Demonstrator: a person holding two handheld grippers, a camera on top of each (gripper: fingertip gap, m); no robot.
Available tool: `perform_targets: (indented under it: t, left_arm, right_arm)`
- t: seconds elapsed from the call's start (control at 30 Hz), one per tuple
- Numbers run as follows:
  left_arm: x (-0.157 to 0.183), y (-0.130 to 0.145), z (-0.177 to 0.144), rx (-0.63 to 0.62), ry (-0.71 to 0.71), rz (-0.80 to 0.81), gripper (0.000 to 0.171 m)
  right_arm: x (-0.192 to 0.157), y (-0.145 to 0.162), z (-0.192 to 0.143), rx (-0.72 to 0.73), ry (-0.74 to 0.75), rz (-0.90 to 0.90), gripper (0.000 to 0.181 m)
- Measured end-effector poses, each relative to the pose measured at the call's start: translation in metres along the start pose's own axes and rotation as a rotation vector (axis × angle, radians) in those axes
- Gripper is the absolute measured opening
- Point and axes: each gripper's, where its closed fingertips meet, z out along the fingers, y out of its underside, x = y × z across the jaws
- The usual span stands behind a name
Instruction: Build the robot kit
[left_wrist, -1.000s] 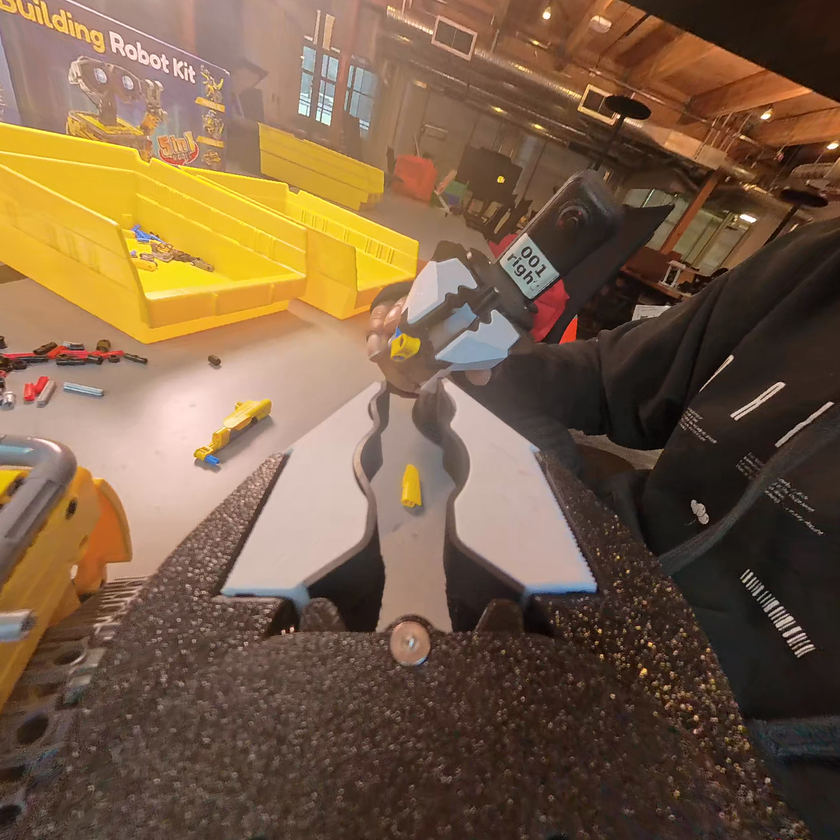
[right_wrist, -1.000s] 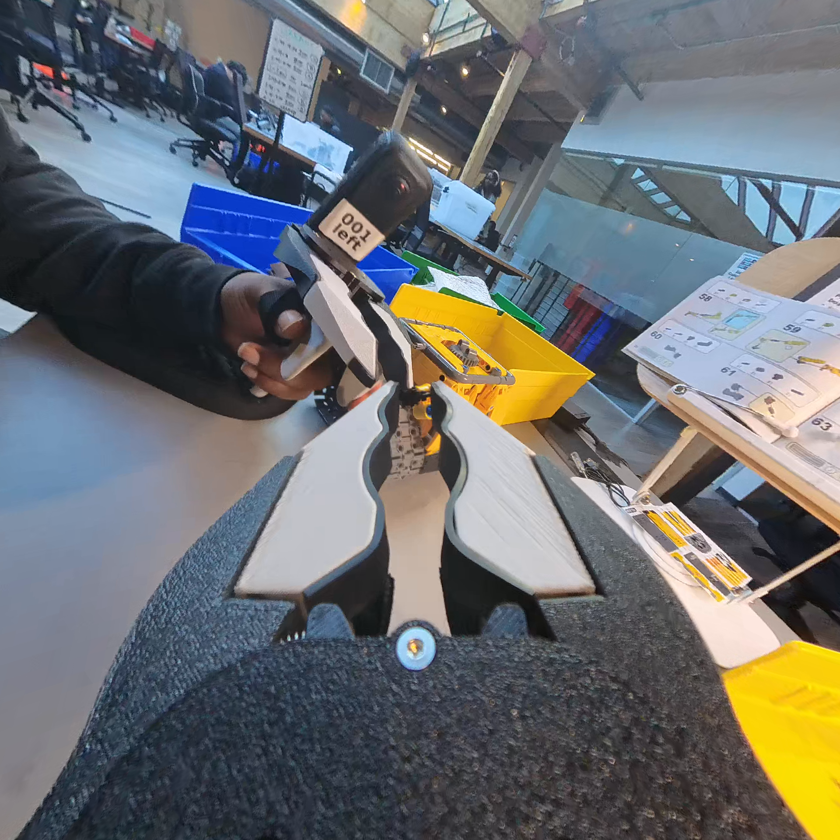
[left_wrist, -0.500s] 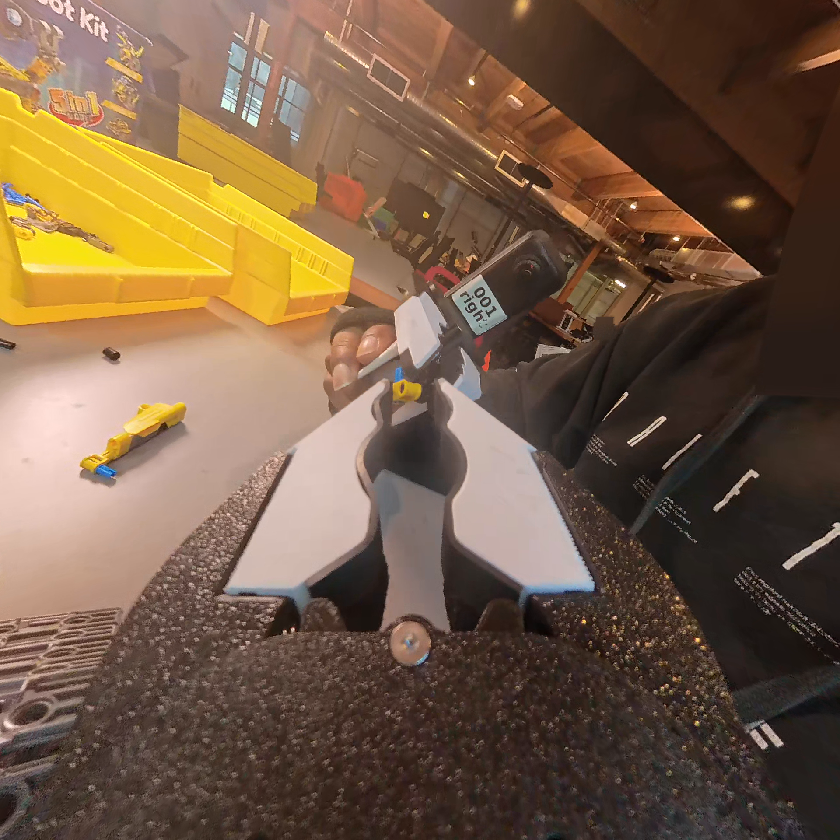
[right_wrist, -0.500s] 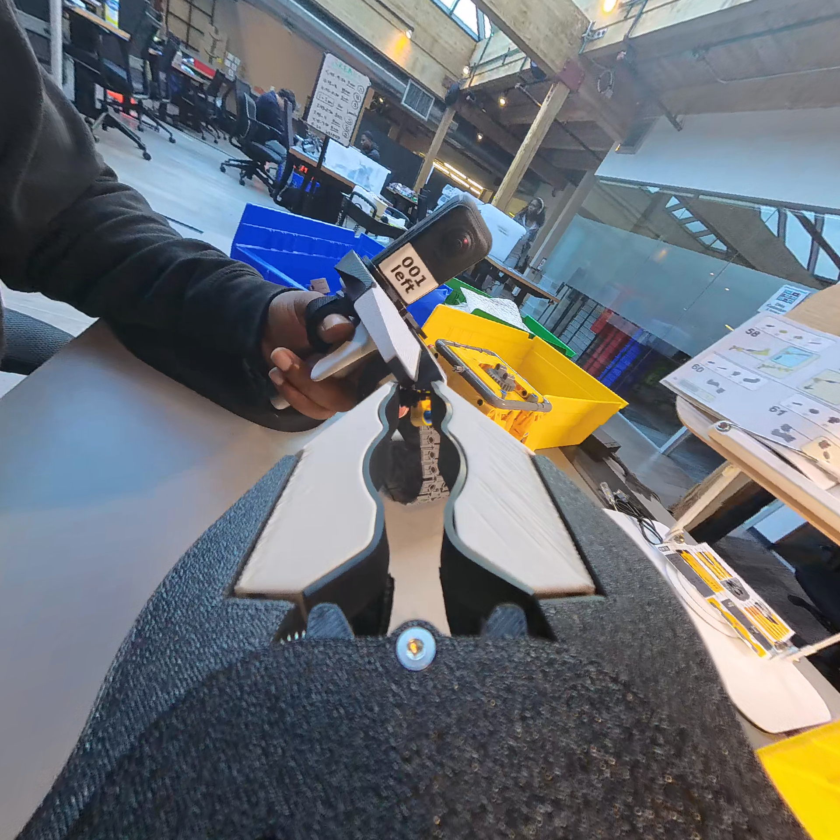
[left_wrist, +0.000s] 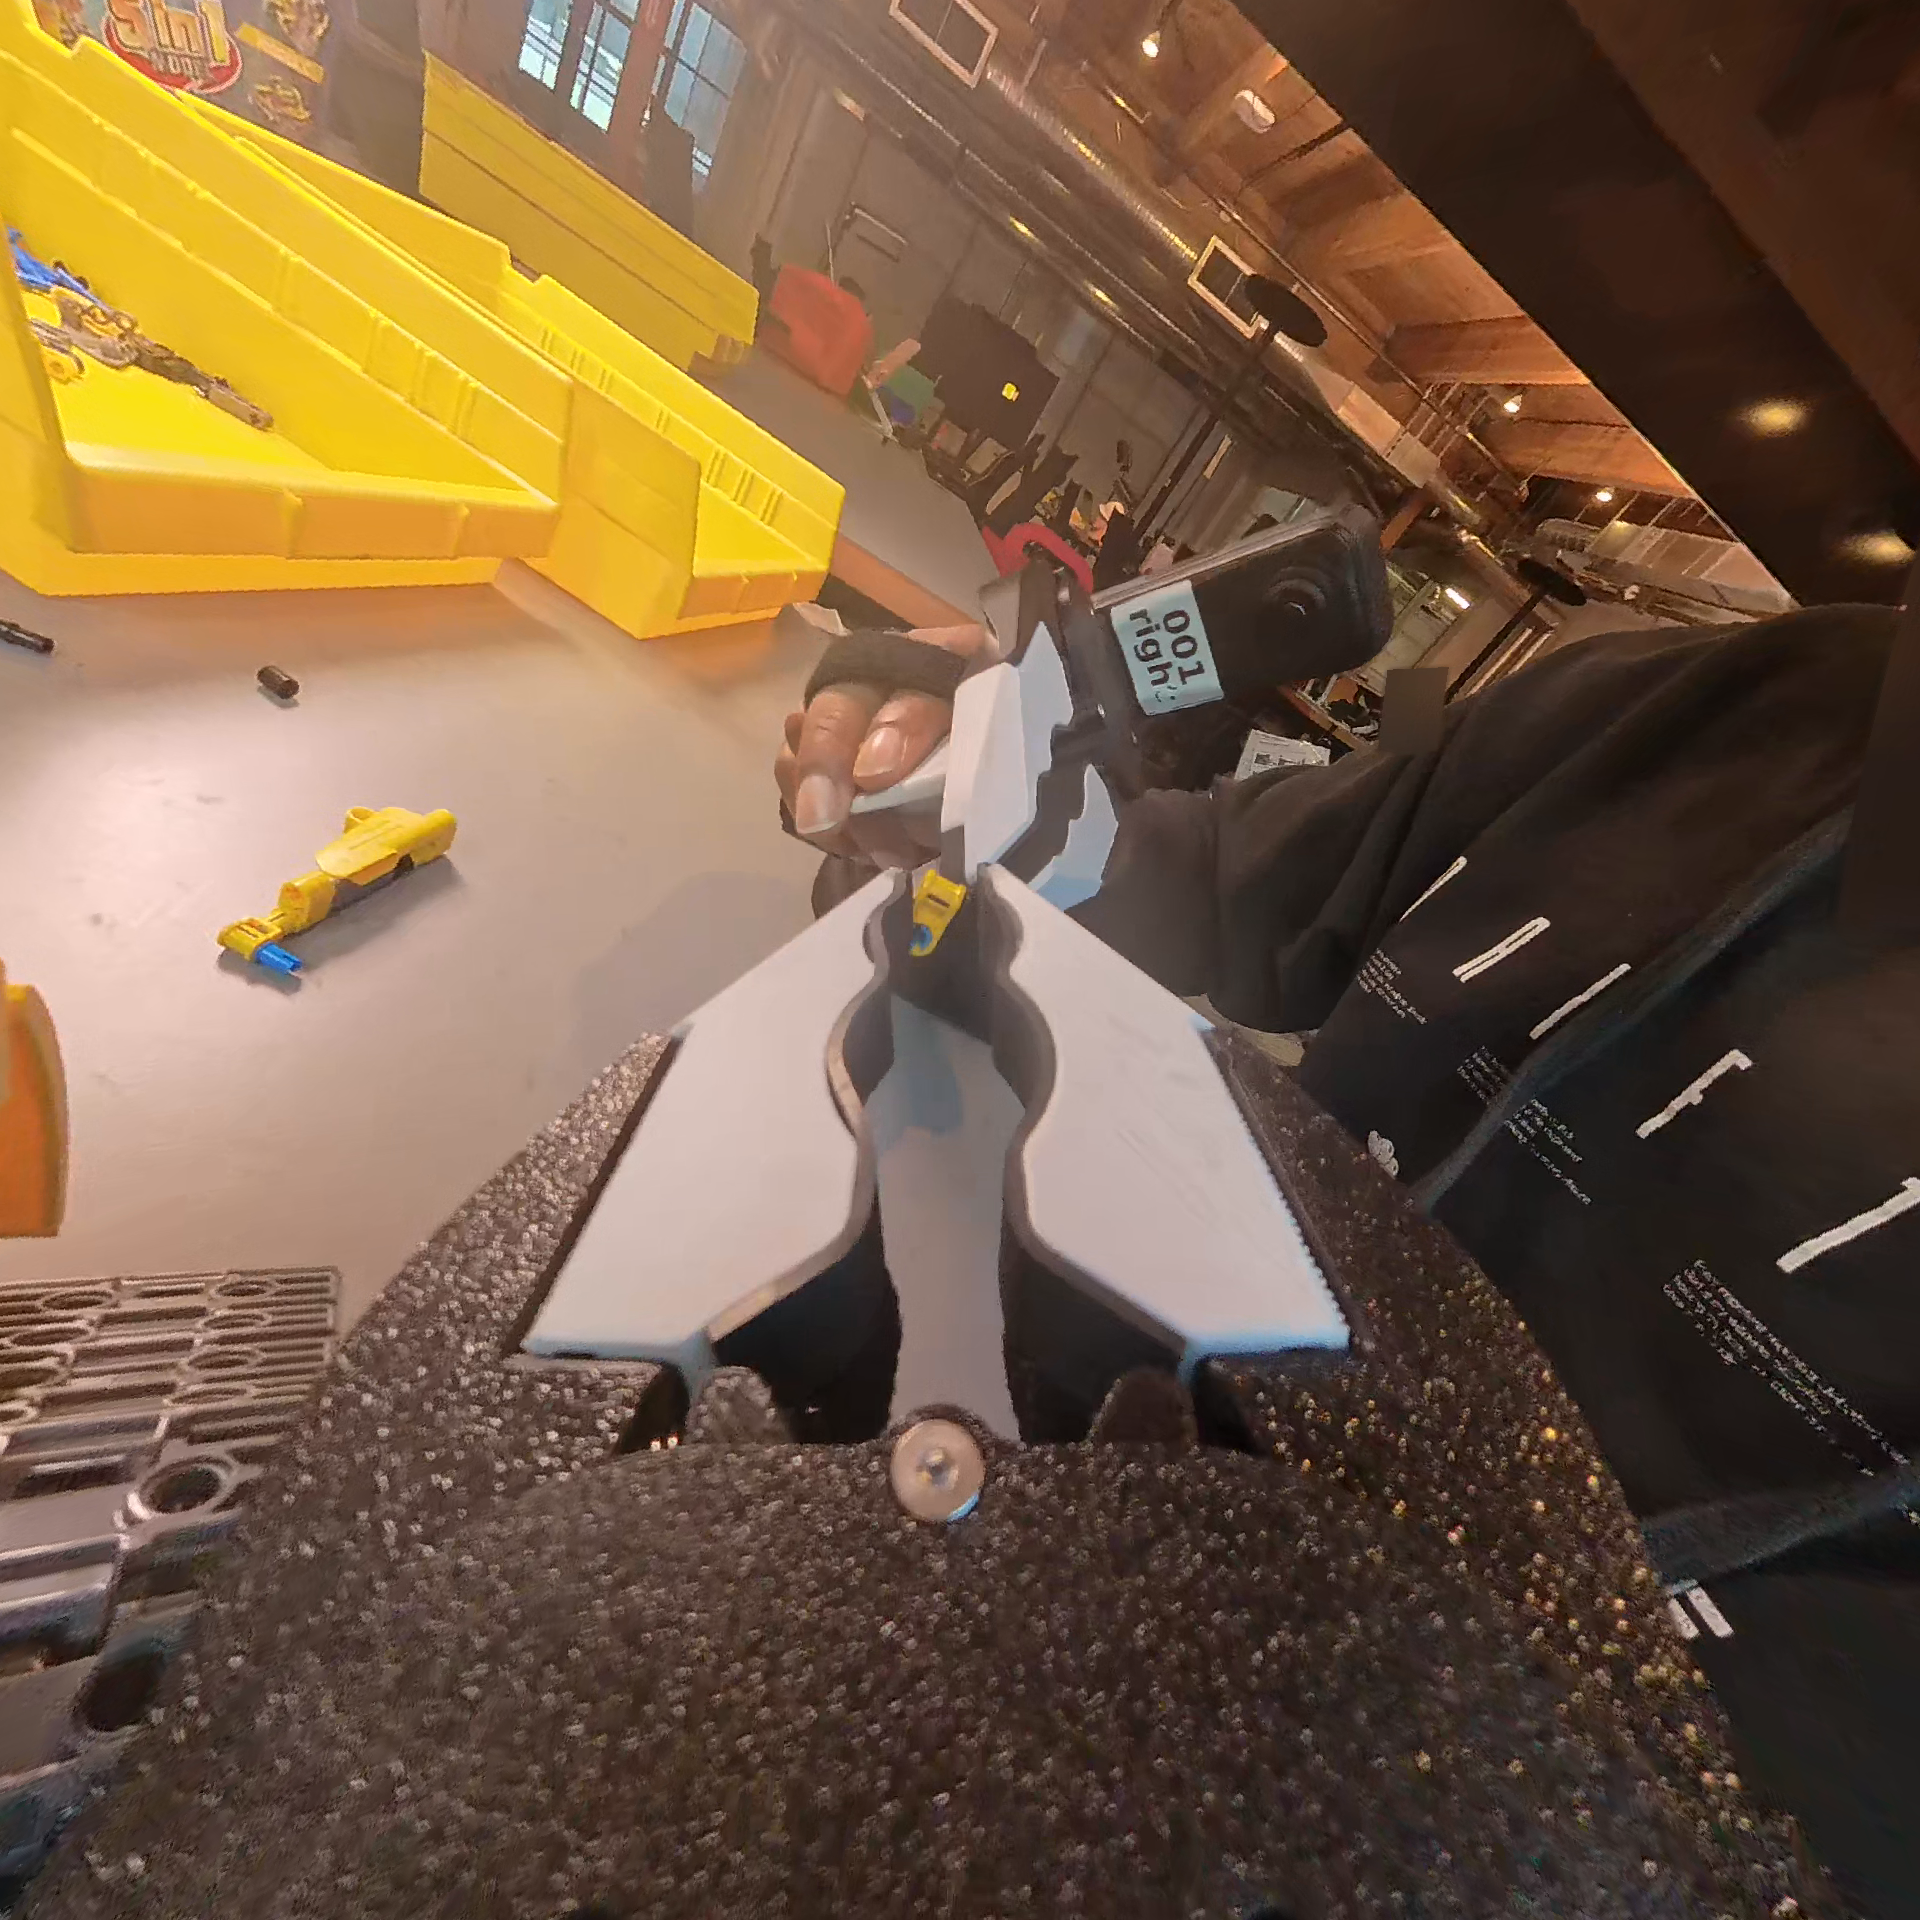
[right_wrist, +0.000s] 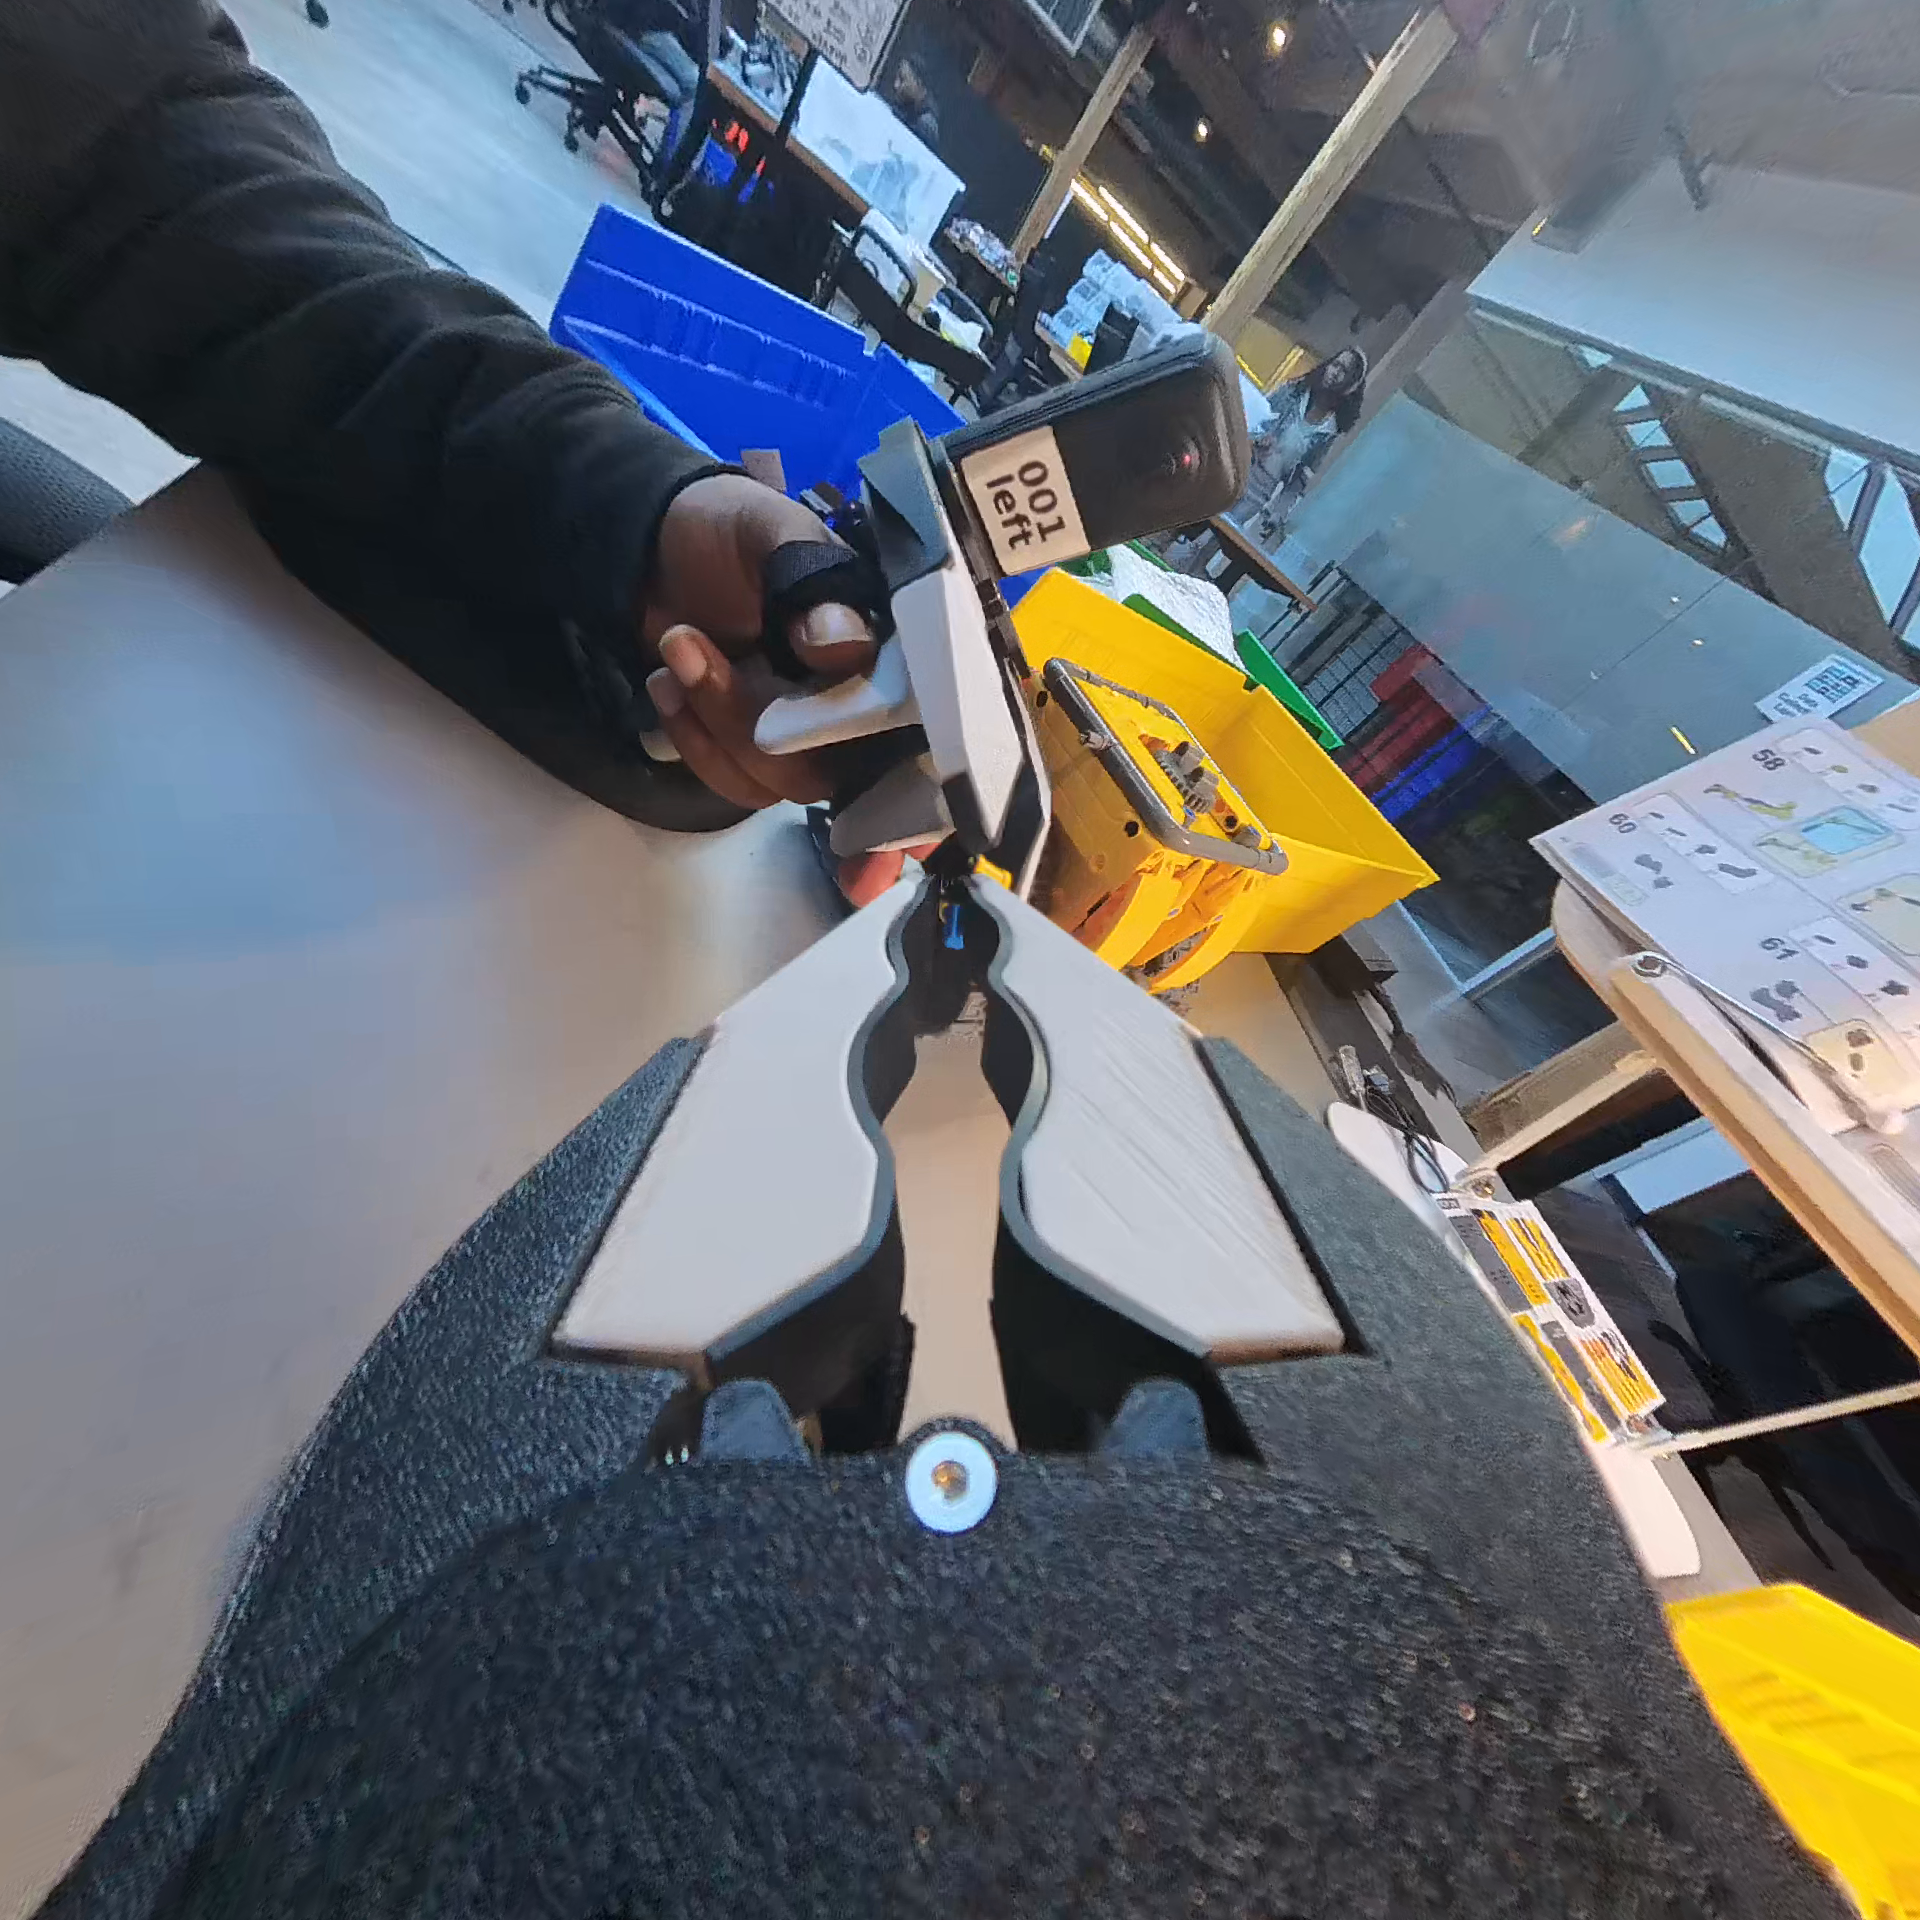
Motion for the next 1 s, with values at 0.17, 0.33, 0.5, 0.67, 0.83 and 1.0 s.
perform_targets:
  t: [0.17,0.33,0.5,0.67,0.83,1.0]
  left_arm:
    - [-0.001,0.0,0.0,0.002,-0.014,0.004,0.011]
    - [0.004,-0.007,-0.002,0.038,-0.019,0.089,0.014]
    - [0.008,-0.009,-0.002,0.032,-0.079,0.267,0.024]
    - [0.01,-0.006,0.001,0.01,-0.14,0.408,0.023]
    - [0.011,-0.004,0.003,-0.006,-0.173,0.486,0.018]
    - [0.017,-0.001,0.005,-0.019,-0.131,0.478,0.014]
  right_arm:
    - [0.002,0.001,0.0,0.02,-0.012,0.074,0.004]
    - [0.007,-0.005,-0.004,0.106,-0.059,0.28,0.004]
    - [0.018,-0.014,-0.011,0.2,-0.085,0.46,0.004]
    - [0.015,-0.015,-0.01,0.221,-0.116,0.512,0.004]
    - [0.013,-0.018,-0.011,0.239,-0.141,0.528,0.004]
    - [0.005,-0.02,-0.012,0.247,-0.188,0.518,0.004]
